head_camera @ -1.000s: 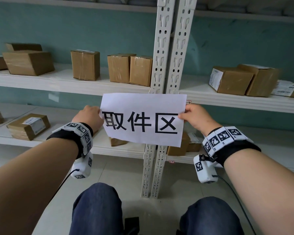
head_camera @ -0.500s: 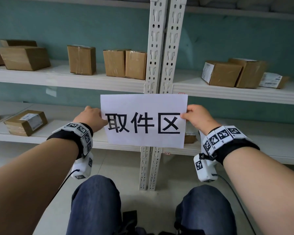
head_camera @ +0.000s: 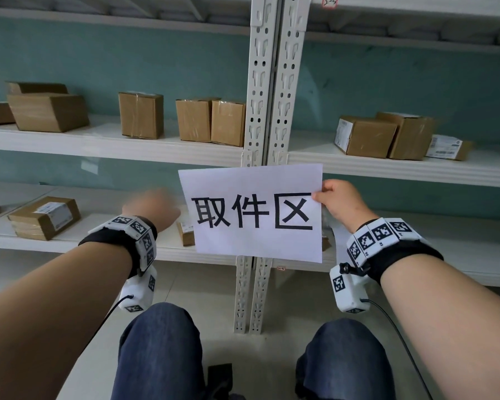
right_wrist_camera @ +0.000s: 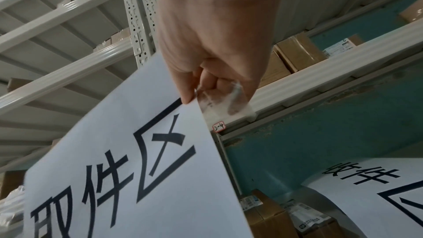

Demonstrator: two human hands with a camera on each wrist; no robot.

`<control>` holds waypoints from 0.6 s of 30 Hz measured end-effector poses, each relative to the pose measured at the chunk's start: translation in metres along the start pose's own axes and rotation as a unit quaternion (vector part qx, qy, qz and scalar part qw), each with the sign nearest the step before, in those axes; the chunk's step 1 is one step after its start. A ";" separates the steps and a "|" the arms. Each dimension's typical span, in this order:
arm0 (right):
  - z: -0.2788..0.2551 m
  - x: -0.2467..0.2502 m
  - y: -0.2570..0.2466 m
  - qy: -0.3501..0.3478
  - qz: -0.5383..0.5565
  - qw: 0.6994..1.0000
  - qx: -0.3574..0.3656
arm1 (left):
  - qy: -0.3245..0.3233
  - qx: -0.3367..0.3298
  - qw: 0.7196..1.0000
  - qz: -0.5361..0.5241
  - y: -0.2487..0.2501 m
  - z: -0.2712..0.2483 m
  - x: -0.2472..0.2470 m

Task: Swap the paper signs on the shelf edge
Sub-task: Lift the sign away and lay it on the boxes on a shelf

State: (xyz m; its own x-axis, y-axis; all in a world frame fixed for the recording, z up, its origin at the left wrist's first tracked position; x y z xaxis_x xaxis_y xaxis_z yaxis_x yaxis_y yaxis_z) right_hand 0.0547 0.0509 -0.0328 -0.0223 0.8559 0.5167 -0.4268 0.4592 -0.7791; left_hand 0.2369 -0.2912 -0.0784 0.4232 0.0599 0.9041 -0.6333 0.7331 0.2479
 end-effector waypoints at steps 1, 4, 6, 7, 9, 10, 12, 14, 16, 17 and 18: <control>0.000 0.001 0.001 0.000 0.003 1.000 -0.003 | -0.006 -0.006 1.000 0.005 0.002 -0.001 -0.001; 0.000 0.000 0.004 -0.006 0.010 1.000 -0.015 | -0.038 -0.034 0.998 0.027 0.007 -0.001 -0.007; 0.001 0.001 0.007 -0.006 0.018 0.999 -0.027 | -0.068 -0.049 0.996 0.024 0.011 -0.002 -0.012; 0.000 0.001 0.009 -0.007 0.022 0.999 -0.035 | -0.082 -0.048 0.995 0.021 0.012 -0.003 -0.014; -0.001 0.002 0.014 -0.008 0.036 0.998 -0.053 | -0.106 -0.042 0.993 0.022 0.012 -0.006 -0.017; -0.001 0.003 0.016 -0.007 0.043 0.997 -0.061 | -0.112 -0.037 0.993 0.024 0.012 -0.007 -0.018; -0.003 0.009 0.017 -0.002 0.058 0.996 -0.070 | -0.115 -0.012 0.993 0.025 0.011 -0.010 -0.018; -0.004 0.017 0.018 0.012 0.080 0.994 -0.079 | -0.145 0.015 0.989 0.004 0.013 -0.015 -0.023; -0.005 0.029 0.019 0.030 0.104 0.990 -0.090 | -0.200 0.036 0.978 -0.035 0.024 -0.025 -0.027; -0.004 0.035 0.021 0.038 0.114 0.988 -0.097 | -0.233 0.043 0.970 -0.060 0.033 -0.032 -0.028; -0.003 0.041 0.023 0.046 0.124 0.986 -0.106 | -0.265 0.044 0.959 -0.088 0.044 -0.039 -0.028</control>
State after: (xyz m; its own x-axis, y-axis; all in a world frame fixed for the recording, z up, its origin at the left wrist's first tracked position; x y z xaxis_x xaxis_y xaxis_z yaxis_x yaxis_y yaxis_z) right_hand 0.0467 0.0978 -0.0307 -0.0161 0.9612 0.2753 -0.2197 0.2653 -0.9388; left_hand 0.2228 -0.2337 -0.1061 0.1549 -0.4303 0.8893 -0.6448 0.6380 0.4210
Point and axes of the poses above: each hand's wrist, its own z-axis towards the middle knuckle, its own x-axis out of the back of the hand, y = z × x, the point moved 10 cm from there along z, towards the middle knuckle, and after that the axes turned 9 degrees about y, right-handed, at the moved point
